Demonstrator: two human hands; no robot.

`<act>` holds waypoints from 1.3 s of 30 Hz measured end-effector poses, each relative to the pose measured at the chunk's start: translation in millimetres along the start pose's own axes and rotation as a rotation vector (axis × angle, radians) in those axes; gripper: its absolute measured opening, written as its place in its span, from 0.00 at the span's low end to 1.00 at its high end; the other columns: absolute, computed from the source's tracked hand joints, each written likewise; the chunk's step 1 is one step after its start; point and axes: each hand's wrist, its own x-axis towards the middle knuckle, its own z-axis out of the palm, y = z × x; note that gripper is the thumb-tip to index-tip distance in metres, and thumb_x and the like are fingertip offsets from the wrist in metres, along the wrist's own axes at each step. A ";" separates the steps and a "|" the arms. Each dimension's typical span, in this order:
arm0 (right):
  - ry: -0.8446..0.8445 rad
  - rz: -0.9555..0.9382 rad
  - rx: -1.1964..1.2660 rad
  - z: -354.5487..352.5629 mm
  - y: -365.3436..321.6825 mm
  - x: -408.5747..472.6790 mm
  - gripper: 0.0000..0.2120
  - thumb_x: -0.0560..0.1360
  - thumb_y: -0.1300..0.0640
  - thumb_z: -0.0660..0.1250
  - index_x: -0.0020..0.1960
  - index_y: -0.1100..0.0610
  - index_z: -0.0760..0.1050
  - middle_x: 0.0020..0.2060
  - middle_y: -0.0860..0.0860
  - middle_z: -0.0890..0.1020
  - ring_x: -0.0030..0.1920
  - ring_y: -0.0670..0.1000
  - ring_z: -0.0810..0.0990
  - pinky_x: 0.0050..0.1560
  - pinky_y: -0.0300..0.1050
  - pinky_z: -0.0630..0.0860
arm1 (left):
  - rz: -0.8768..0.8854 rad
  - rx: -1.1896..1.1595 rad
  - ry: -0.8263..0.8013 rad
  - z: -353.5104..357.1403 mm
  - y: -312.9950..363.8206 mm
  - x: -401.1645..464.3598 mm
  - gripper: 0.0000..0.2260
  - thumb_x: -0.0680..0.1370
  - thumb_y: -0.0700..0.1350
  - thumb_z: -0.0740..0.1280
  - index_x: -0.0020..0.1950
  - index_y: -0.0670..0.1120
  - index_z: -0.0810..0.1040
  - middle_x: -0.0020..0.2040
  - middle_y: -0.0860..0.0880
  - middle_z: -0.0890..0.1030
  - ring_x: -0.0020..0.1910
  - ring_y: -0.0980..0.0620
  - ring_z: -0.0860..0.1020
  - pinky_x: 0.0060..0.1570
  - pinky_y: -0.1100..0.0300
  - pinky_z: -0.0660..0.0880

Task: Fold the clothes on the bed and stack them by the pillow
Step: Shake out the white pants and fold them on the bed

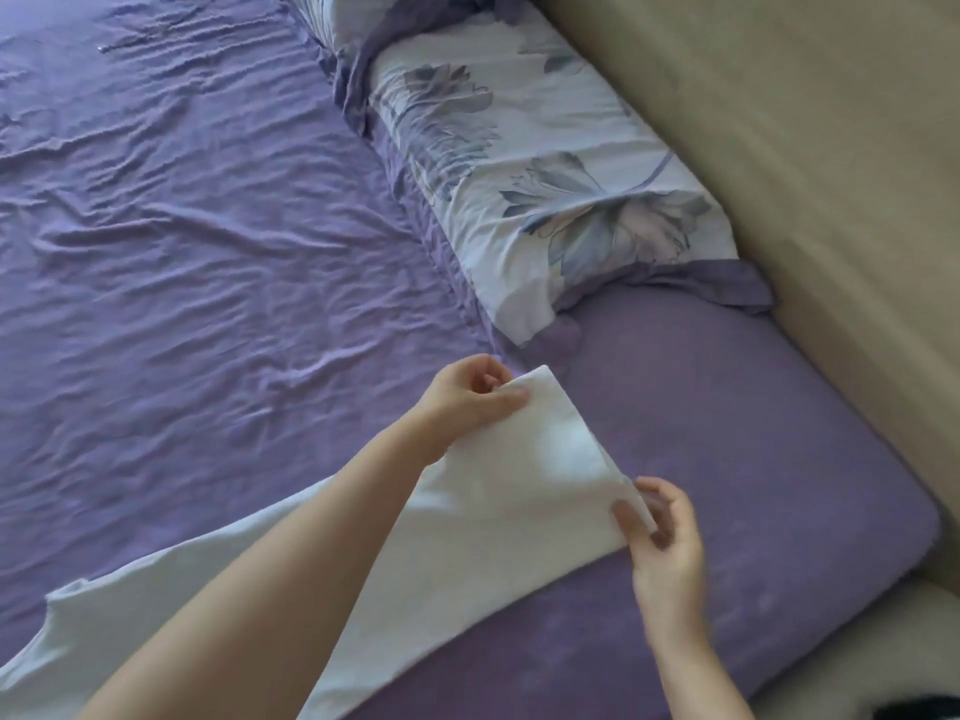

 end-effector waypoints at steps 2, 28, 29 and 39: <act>-0.014 -0.042 -0.156 -8.6 17.5 7.3 0.09 0.74 0.59 0.68 0.46 0.45 0.74 0.42 0.41 0.81 0.42 0.41 0.78 0.42 0.31 0.73 | 0.001 0.058 0.152 9.4 -4.9 17.3 0.07 0.69 0.50 0.73 0.36 0.53 0.76 0.31 0.58 0.73 0.27 0.61 0.71 0.25 0.70 0.68; -0.365 -0.842 -1.153 46.1 48.5 30.1 0.14 0.73 0.58 0.62 0.56 0.59 0.78 0.57 0.56 0.80 0.62 0.59 0.76 0.62 0.57 0.69 | 0.221 0.988 0.689 33.2 -160.0 -69.3 0.16 0.67 0.39 0.77 0.54 0.46 0.80 0.58 0.40 0.78 0.61 0.40 0.72 0.59 0.39 0.72; -0.438 -0.868 -1.159 60.0 50.8 27.4 0.16 0.73 0.55 0.63 0.58 0.58 0.78 0.59 0.57 0.79 0.63 0.60 0.75 0.63 0.59 0.70 | 0.151 0.999 0.662 28.4 -173.9 -81.9 0.18 0.67 0.42 0.77 0.56 0.46 0.80 0.60 0.39 0.78 0.63 0.39 0.73 0.60 0.36 0.70; -0.720 -0.606 -1.615 120.4 79.5 77.8 0.36 0.63 0.21 0.35 0.66 0.30 0.26 0.71 0.44 0.28 0.71 0.51 0.25 0.65 0.65 0.27 | -0.032 1.144 0.395 7.0 -216.3 -108.5 0.46 0.65 0.75 0.55 0.76 0.51 0.56 0.76 0.40 0.53 0.75 0.41 0.50 0.67 0.34 0.48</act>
